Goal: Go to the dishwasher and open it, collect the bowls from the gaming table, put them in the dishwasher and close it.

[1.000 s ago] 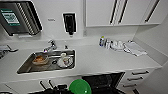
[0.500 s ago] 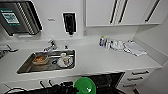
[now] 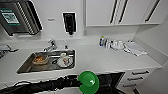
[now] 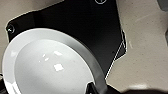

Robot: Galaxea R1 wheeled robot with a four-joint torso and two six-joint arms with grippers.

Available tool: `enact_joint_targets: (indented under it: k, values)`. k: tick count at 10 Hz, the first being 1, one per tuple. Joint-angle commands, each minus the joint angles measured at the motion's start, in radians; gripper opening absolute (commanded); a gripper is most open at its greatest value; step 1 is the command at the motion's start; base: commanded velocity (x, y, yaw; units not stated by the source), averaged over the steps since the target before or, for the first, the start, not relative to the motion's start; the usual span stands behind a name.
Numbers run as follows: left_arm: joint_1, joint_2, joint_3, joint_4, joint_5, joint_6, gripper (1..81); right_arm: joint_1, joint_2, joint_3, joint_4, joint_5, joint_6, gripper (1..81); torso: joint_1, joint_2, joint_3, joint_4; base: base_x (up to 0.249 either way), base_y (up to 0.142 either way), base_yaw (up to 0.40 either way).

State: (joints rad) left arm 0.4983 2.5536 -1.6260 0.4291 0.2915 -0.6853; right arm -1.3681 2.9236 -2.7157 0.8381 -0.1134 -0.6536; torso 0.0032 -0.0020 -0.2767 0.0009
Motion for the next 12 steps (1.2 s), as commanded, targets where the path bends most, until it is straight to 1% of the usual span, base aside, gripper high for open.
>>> enact_joint_targets:
  k: [1,4,7,8,12]
  values:
    - [-0.152,0.005,-0.005,-0.007,0.006,-0.003,1.0,0.034,-0.012,0.004,0.007,-0.092,-0.003,1.0,0.0,0.0,0.0,0.0,0.0,0.0,0.0]
    - [-0.178,0.056,-0.069,0.0,0.008,-0.003,1.0,0.031,-0.012,0.004,0.009,-0.092,-0.001,1.0,0.0,0.0,0.0,0.0,0.0,0.0,0.0]
    - [-0.203,0.09,-0.086,0.002,0.009,-0.003,1.0,0.034,-0.012,0.004,0.009,-0.092,-0.001,1.0,0.0,0.0,0.0,0.0,0.0,0.0,0.0]
    - [-0.203,0.105,-0.104,0.002,0.032,-0.003,81.1,0.034,-0.012,0.004,0.009,-0.092,-0.001,1.0,0.0,0.0,0.0,0.0,0.0,0.0,0.0]
    - [-0.191,0.093,-0.095,0.002,0.038,-0.002,81.1,0.031,-0.013,0.002,0.007,-0.092,-0.001,1.0,0.001,0.0,0.0,0.0,0.0,0.0,0.0]
